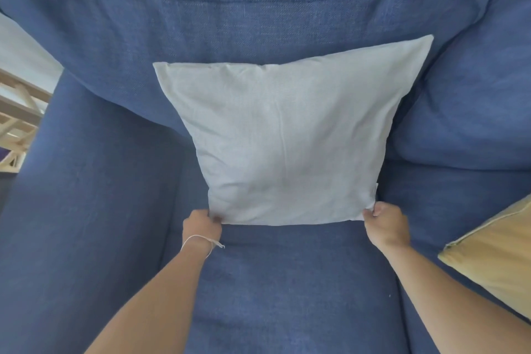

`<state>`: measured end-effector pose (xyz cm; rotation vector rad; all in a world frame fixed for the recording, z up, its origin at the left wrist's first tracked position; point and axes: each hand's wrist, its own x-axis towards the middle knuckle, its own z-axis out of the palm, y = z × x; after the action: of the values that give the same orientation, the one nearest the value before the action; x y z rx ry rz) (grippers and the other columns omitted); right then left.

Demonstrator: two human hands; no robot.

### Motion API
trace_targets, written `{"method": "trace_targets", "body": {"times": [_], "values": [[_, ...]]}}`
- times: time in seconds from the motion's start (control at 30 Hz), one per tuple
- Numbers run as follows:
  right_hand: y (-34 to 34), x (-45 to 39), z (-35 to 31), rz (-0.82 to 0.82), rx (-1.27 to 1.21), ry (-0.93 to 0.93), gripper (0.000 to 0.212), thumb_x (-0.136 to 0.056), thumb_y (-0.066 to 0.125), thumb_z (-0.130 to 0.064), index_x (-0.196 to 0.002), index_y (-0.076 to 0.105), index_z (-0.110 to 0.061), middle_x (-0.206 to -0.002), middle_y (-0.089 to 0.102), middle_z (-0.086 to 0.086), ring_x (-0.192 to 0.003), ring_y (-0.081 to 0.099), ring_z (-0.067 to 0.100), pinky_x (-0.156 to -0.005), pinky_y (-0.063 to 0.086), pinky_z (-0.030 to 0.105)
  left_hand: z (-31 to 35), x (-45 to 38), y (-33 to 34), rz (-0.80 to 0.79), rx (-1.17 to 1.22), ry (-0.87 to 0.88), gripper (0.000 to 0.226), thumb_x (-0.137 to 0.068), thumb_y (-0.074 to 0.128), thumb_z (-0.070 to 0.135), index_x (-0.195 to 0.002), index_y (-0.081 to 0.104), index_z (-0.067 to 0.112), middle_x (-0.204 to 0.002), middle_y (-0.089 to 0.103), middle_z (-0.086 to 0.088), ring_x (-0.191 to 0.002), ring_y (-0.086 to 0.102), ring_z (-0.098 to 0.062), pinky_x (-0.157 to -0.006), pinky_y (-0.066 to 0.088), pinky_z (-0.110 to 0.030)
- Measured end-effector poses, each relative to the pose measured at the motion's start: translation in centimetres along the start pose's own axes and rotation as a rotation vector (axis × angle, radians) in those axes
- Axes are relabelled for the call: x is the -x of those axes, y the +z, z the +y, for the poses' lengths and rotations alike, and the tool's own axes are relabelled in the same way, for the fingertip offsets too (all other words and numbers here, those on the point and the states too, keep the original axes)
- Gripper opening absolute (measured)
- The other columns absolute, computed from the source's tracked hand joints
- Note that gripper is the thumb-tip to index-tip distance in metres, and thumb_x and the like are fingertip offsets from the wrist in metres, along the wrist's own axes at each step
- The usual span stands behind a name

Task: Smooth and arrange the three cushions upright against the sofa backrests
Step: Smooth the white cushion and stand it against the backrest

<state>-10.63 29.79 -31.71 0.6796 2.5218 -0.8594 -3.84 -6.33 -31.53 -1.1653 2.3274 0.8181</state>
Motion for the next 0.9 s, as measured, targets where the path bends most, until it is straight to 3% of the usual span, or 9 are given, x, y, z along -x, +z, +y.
{"method": "trace_targets", "body": {"times": [0.13, 0.27, 0.37, 0.43, 0.5, 0.57, 0.63, 0.73, 0.9], "values": [[-0.1, -1.0, 1.7, 0.058, 0.042, -0.115, 0.043, -0.093, 0.062, -0.013, -0.058, 0.039, -0.005, -0.049, 0.041, 0.005, -0.052, 0.034, 0.025, -0.052, 0.029, 0.034, -1.1, -0.8, -0.5, 0.038, -0.043, 0.024, 0.025, -0.087, 0.061, 0.016, -0.068, 0.062, 0.001, -0.068, 0.065, -0.014, -0.067, 0.061, -0.037, -0.053, 0.043, -0.031], [-0.2, -0.4, 1.6, 0.049, 0.0, -0.142, 0.04, -0.095, 0.061, -0.012, -0.057, 0.051, -0.009, -0.052, 0.056, 0.001, -0.059, 0.051, 0.034, -0.059, 0.039, 0.036, -0.9, -0.3, -0.4, 0.025, -0.017, 0.012, 0.024, -0.087, 0.059, 0.018, -0.066, 0.06, 0.006, -0.071, 0.066, -0.015, -0.07, 0.061, -0.037, -0.063, 0.052, -0.037], [-1.1, 0.2, 0.0, -0.007, -0.162, -0.091, 0.025, -0.099, 0.052, -0.012, -0.083, 0.071, -0.01, -0.086, 0.075, 0.009, -0.086, 0.066, 0.037, -0.076, 0.053, 0.041, 0.0, 0.3, -1.4, 0.029, 0.11, 0.08, 0.012, -0.089, 0.06, 0.019, -0.086, 0.067, 0.009, -0.087, 0.071, -0.006, -0.088, 0.066, -0.03, -0.077, 0.056, -0.038], [-2.2, 0.5, -1.9, 0.053, -0.418, -0.097, 0.026, -0.103, 0.049, -0.014, -0.106, 0.075, -0.015, -0.11, 0.075, 0.005, -0.103, 0.068, 0.024, -0.092, 0.053, 0.038, 1.5, 1.0, -2.9, 0.114, 0.434, 0.122, 0.025, -0.095, 0.059, 0.023, -0.115, 0.07, 0.013, -0.11, 0.07, 0.003, -0.107, 0.065, -0.019, -0.09, 0.049, -0.031], [-3.4, 0.5, -4.4, 0.136, -0.676, -0.131, 0.03, -0.105, 0.05, -0.02, -0.127, 0.069, -0.014, -0.125, 0.071, 0.001, -0.117, 0.064, 0.017, -0.105, 0.049, 0.036, 3.9, 1.4, -4.6, 0.18, 0.738, 0.146, 0.035, -0.099, 0.052, 0.034, -0.125, 0.068, 0.017, -0.119, 0.068, 0.009, -0.113, 0.061, -0.01, -0.1, 0.046, -0.03], [-4.2, 0.3, -6.8, 0.144, -0.79, -0.168, 0.034, -0.104, 0.052, -0.023, -0.135, 0.065, -0.015, -0.129, 0.07, -0.003, -0.119, 0.064, 0.011, -0.105, 0.049, 0.032, 5.9, 1.6, -5.5, 0.172, 0.848, 0.232, 0.035, -0.099, 0.049, 0.035, -0.093, 0.069, 0.007, -0.089, 0.064, 0.004, -0.083, 0.056, -0.011, -0.081, 0.046, -0.033], [-4.3, 0.1, -8.5, 0.127, -0.759, -0.244, 0.027, -0.103, 0.052, -0.021, -0.12, 0.073, -0.017, -0.109, 0.074, -0.014, -0.101, 0.067, 0.002, -0.092, 0.051, 0.025, 7.5, 1.9, -5.5, 0.191, 0.801, 0.329, 0.04, -0.1, 0.048, 0.025, -0.072, 0.04, -0.002, -0.072, 0.035, -0.007, -0.069, 0.031, -0.019, -0.067, 0.028, -0.034], [-3.8, -0.3, -9.1, 0.207, -0.626, -0.317, 0.03, -0.104, 0.05, -0.017, -0.083, 0.072, -0.018, -0.068, 0.064, -0.02, -0.067, 0.055, -0.002, -0.071, 0.046, 0.019, 8.0, 1.8, -4.8, 0.27, 0.744, 0.351, 0.045, -0.102, 0.049, 0.022, -0.067, 0.03, 0.002, -0.068, 0.025, -0.006, -0.064, 0.022, -0.015, -0.061, 0.02, -0.033], [-4.2, -1.5, -8.3, 0.332, -0.573, -0.248, 0.03, -0.105, 0.049, -0.022, -0.103, 0.073, -0.006, -0.072, 0.061, -0.003, -0.069, 0.055, 0.012, -0.077, 0.046, 0.028, 8.3, 1.5, -5.2, 0.364, 0.907, 0.218, 0.043, -0.099, 0.049, 0.021, -0.063, 0.028, 0.014, -0.063, 0.02, 0.003, -0.058, 0.018, -0.012, -0.057, 0.017, -0.03]]}}
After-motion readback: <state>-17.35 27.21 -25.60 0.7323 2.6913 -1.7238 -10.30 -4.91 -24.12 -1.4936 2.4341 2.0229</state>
